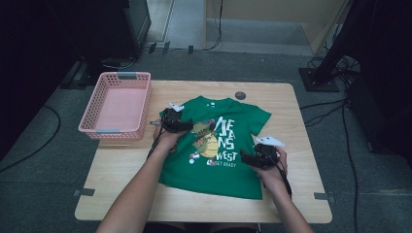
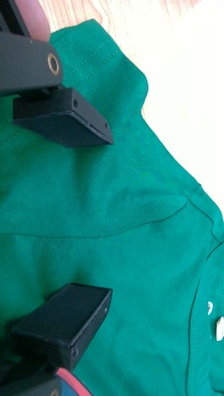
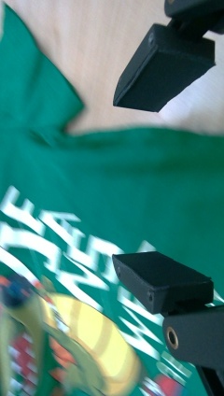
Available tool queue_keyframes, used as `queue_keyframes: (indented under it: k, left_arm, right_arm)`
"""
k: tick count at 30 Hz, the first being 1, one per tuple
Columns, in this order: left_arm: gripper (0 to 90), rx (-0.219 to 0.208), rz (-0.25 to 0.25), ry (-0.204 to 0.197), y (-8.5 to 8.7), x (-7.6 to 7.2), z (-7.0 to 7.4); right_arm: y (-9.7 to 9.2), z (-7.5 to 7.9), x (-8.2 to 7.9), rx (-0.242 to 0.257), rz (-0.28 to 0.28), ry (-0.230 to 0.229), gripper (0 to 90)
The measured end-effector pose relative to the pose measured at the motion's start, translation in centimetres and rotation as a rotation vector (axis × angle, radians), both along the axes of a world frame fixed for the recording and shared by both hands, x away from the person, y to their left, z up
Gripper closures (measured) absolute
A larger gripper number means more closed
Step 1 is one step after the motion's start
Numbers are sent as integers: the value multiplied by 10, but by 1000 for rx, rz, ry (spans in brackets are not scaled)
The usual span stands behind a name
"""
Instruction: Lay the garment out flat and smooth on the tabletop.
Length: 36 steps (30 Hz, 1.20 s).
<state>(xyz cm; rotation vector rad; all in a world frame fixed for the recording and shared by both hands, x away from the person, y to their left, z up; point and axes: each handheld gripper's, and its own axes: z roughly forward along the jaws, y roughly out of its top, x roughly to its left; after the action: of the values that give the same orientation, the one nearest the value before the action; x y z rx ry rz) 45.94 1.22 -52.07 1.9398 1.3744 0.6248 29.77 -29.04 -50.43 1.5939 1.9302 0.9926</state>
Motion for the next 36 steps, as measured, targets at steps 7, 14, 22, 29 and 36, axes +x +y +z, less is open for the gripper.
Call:
queue_keyframes:
  k: [7,14,22,29,36]
  left_arm:
    - [228,1,-1,0,0,0,0]
    - [228,0,0,0,0,0,0]
    - [229,-1,0,0,0,0,0]
    - [228,0,-3,0,0,0,0]
    - [229,-1,-14,0,3,0,0]
  right_arm:
    - [29,-7,-25,-44,55,-28,187]
    - [48,-16,-25,-34,83,-28,169]
    - [57,-21,-21,-86,102,5,147]
    - [55,-22,-22,-90,145,12,109]
    - [33,-22,-34,-90,233,7,109]
